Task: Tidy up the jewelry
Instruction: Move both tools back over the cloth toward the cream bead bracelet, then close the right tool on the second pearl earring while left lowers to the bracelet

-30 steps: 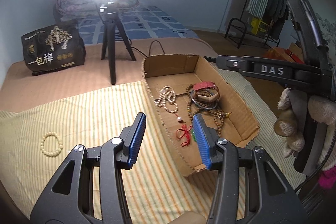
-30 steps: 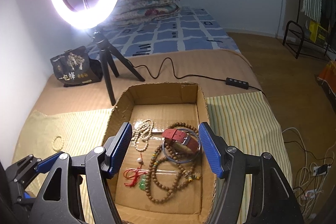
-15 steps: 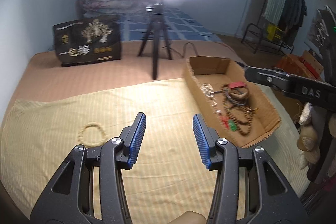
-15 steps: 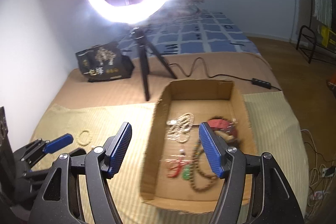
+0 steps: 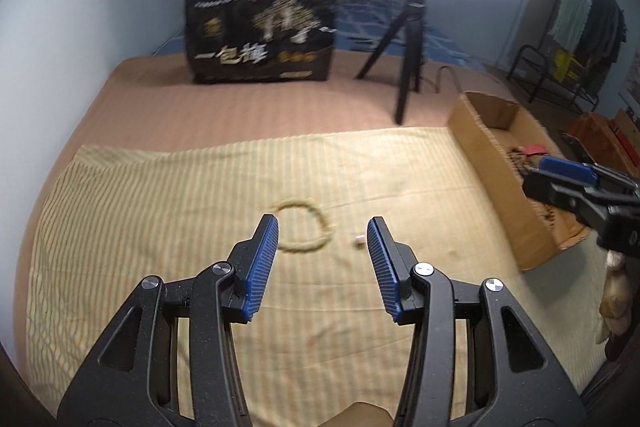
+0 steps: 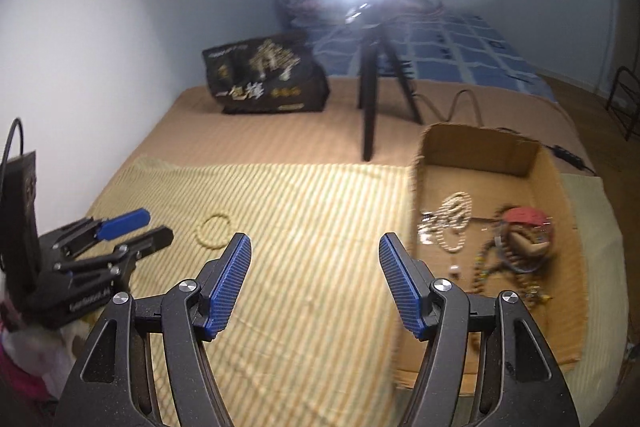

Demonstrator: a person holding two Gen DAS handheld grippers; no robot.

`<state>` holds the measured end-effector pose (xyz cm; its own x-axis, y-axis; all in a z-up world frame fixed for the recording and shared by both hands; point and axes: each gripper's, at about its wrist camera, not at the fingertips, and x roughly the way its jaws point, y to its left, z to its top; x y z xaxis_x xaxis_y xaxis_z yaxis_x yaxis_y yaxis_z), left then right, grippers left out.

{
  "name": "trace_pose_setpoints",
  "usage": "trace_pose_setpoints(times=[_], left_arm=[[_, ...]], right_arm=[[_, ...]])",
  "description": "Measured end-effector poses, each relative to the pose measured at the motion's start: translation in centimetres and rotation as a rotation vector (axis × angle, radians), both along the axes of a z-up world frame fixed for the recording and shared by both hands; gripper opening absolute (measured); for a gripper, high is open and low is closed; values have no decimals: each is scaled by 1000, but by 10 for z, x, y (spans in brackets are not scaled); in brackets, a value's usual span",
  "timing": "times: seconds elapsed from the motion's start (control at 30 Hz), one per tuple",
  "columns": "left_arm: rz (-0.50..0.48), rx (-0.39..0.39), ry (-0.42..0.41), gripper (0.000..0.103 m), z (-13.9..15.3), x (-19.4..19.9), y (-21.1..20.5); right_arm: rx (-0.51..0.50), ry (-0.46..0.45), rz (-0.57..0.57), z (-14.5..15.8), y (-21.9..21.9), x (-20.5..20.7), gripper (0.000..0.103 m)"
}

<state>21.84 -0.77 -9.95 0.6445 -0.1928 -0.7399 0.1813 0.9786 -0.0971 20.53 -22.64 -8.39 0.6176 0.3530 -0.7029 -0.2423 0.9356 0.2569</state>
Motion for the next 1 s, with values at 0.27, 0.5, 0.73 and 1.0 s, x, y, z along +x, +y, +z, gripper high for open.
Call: trace_pose_setpoints(times=[0.27,0.5,0.73,1.0], left_arm=[[30,-8,56,47,-22,20,28],[2,-2,110,47,-46,35,31],[-1,-20,152,34,-63,51,32],[-11,-32,169,31,-74,62,31]], right_arm=[[-32,34,80,-27,43,7,66],[-59,63,127,-55,74,14,65],[-100,73,175,-70,93,24,49],[-119,83,194,-85,107,32,40]])
